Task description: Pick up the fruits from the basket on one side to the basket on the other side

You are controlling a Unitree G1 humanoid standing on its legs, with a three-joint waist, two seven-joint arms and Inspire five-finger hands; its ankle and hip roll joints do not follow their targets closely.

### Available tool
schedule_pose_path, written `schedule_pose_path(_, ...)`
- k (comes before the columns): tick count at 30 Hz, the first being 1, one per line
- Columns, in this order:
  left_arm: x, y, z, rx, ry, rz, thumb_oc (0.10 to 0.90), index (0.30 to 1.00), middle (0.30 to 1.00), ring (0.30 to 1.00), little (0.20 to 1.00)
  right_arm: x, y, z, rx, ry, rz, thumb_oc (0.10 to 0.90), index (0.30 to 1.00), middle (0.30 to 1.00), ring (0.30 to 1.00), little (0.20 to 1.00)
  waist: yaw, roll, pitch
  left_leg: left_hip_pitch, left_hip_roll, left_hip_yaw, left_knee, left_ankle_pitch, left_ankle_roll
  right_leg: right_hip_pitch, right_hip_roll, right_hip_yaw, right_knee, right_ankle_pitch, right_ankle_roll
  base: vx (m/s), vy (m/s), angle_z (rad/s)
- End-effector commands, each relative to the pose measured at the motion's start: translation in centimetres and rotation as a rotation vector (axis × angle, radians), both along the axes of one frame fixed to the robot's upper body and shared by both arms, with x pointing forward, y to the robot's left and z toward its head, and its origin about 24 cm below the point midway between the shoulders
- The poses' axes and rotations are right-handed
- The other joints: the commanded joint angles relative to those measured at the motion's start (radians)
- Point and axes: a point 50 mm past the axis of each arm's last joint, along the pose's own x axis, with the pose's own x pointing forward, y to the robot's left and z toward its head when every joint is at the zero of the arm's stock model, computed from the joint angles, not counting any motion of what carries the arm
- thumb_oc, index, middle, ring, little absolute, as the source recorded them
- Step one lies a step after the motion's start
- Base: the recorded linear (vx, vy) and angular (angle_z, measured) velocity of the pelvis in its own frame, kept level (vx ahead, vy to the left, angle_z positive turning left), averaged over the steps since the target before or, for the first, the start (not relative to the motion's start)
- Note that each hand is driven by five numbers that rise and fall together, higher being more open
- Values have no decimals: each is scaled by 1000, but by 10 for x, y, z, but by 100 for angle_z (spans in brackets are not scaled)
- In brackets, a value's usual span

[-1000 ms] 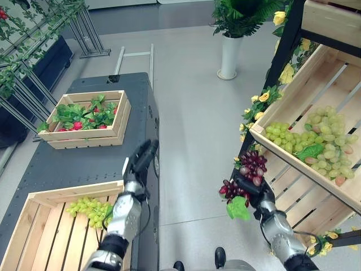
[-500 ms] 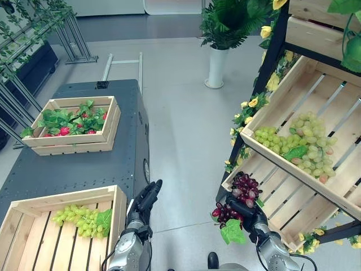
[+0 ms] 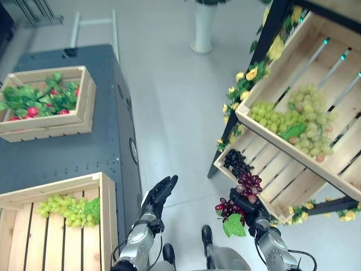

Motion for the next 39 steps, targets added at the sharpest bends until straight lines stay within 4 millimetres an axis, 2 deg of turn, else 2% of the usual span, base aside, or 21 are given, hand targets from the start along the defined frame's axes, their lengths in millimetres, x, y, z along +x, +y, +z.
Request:
schedule_pose_path(1,45,-18,58,-55,-293,-24,800,900,900,900,900,61,-37,82,-107,-398,-133,400,300,300,300,300,-1,30,110,-138,-29,-5,247,-135,33,-43,27,-68,252,-150,-22,-162,15,14)
schedule_pose_path(3,46,-20,59,-51,-291,-30,800,900,900,900,900,64,-46,88,-122,-409,-159,400,300,300,300,300,-1,30,124,-158,-28,-11,281,-145,32,-61,26,-73,281,-159,-26,-93,9,13)
schedule_pose_path(4,46,-19,58,-49,-285,-23,800,900,900,900,900,66,-61,95,-144,-426,-197,400,300,300,300,300,1,27,140,-183,-26,-15,327,-166,34,-81,24,-79,312,-174,-35,-40,-3,6)
schedule_pose_path(6,45,-18,57,-53,-280,-17,800,900,900,900,900,66,-69,101,-159,-444,-219,400,300,300,300,300,4,26,149,-198,-27,-17,353,-178,35,-92,24,-87,330,-185,-41,-60,-10,7)
schedule_pose_path(7,45,-18,57,-56,-279,-20,800,900,900,900,900,69,-79,112,-175,-484,-249,400,300,300,300,300,11,24,167,-235,-30,-25,404,-195,34,-116,21,-99,367,-200,-50,-85,-12,11)
schedule_pose_path(10,45,-18,57,-50,-280,-30,800,900,900,900,900,72,-87,122,-204,-511,-272,400,300,300,300,300,15,24,180,-263,-32,-30,448,-213,34,-135,18,-110,399,-213,-56,-57,-1,11)
schedule_pose_path(11,44,-15,56,-43,-279,-39,800,900,900,900,900,73,-101,134,-248,-532,-301,400,300,300,300,300,19,25,195,-292,-32,-40,501,-235,36,-159,12,-120,452,-235,-64,-27,13,12)
schedule_pose_path(16,43,-11,58,-32,-296,-68,800,900,900,900,900,72,-121,149,-329,-549,-366,400,300,300,300,300,25,24,212,-326,-33,-46,570,-264,41,-183,7,-127,508,-255,-71,1,15,11)
schedule_pose_path(22,47,-16,70,2,-335,-141,800,900,900,900,900,80,-152,201,-502,-617,-504,400,300,300,300,300,34,28,215,-429,-35,-51,671,-299,58,-282,8,-125,609,-279,-75,-45,13,5)
schedule_pose_path(26,49,-17,71,9,-333,-161,800,900,900,900,900,86,-169,226,-594,-592,-519,400,300,300,300,300,38,27,215,-492,-33,-61,750,-326,67,-339,7,-121,678,-298,-81,-14,8,2)
schedule_pose_path(32,46,-14,72,7,-337,-182,800,900,900,900,900,87,-187,242,-705,-525,-529,400,300,300,300,300,55,30,215,-549,-30,-78,842,-373,72,-393,13,-117,761,-334,-82,23,-16,-1)
schedule_pose_path(36,47,-13,87,20,-410,-223,800,900,900,900,900,86,-200,264,-823,-499,-588,400,300,300,300,300,71,23,215,-629,-27,-93,915,-384,75,-469,17,-130,834,-341,-88,-20,-68,-12)
schedule_pose_path(39,49,-15,98,32,-470,-256,800,900,900,900,900,86,-204,270,-864,-474,-609,400,300,300,300,300,75,21,215,-672,-23,-92,939,-375,80,-509,14,-141,856,-334,-98,-18,-57,10)
